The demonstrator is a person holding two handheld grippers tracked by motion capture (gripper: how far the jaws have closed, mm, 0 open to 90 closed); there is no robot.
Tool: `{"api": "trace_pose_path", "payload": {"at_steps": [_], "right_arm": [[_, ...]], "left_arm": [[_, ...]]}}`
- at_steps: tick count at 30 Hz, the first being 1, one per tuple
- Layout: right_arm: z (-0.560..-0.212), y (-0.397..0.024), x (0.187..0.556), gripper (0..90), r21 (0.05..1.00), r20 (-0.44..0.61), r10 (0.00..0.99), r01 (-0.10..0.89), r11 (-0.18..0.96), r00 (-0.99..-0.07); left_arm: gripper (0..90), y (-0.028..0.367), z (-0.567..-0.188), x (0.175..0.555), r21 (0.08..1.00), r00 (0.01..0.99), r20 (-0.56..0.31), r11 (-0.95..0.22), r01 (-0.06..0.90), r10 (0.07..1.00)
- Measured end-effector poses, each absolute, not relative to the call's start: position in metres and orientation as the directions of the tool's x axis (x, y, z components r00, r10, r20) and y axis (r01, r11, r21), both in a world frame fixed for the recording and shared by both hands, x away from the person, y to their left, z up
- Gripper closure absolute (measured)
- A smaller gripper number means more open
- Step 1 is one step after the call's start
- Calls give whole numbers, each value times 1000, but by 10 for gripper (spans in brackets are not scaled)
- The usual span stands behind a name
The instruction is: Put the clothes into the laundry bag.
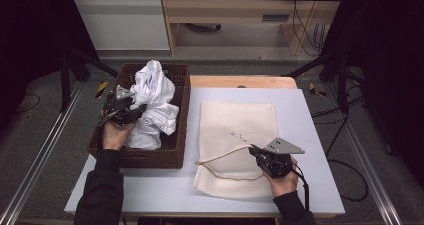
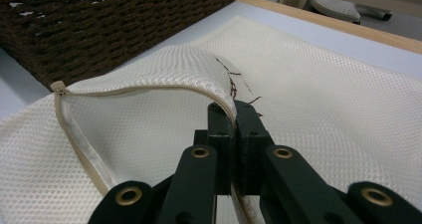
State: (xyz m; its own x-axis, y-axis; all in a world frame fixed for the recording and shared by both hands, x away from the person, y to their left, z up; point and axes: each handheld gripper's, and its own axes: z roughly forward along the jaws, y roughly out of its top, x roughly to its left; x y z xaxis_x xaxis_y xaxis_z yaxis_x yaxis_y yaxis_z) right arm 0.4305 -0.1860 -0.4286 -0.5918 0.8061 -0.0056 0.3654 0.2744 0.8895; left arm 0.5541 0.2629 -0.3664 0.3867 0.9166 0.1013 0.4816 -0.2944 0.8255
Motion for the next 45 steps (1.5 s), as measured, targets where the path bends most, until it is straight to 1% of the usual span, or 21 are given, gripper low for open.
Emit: {"api": "trace_pose_path", "payload": {"at_steps": [6,7,8,10,11,16,18,19,24,25,28,38,39,45], "right_arm": [[-429,-186,431,872,888,-10,807,365,279,-591],[-429,-186,431,872,888,-10,807,366,279,-590],[-429,-186,431,872,888,-8,807,367,277,-590],[-429,-186,431,872,888,-10,807,366,279,-591],[-429,-186,431,872,888,-9,806,366,278,-591],[-429,-186,431,872,889,-10,807,364,277,-590],[-429,-186,432,872,890,-8,808,365,275,-590],[-429,-186,432,873,889,-8,809,365,275,-588],[-429,-186,432,873,889,-7,810,368,273,-586],[-429,-186,432,873,889,-6,810,367,273,-586],[-429,-186,433,873,890,-7,810,365,272,-586],[-428,-187,435,874,891,-5,814,367,267,-581],[-428,-187,435,874,891,-3,814,368,266,-580],[-428,-188,436,874,891,2,818,372,260,-575]], "left_arm": [[698,261,-343,544,880,359,134,-277,385,924],[698,261,-343,544,880,359,134,-277,385,924],[698,261,-332,539,899,358,127,-260,352,925],[697,260,-326,537,904,361,122,-254,345,925],[697,259,-314,532,913,359,123,-247,324,925],[697,255,-287,518,934,343,146,-244,262,928],[697,255,-282,515,937,342,151,-245,250,928],[696,254,-272,509,947,344,141,-228,226,928],[696,250,-254,495,959,362,146,-221,176,921],[696,246,-247,488,963,366,154,-223,153,918],[696,238,-238,478,967,379,162,-223,125,911],[695,209,-224,446,975,450,158,-212,70,879],[695,206,-222,443,974,459,175,-221,48,871],[695,182,-217,415,974,518,195,-228,-1,833]]}}
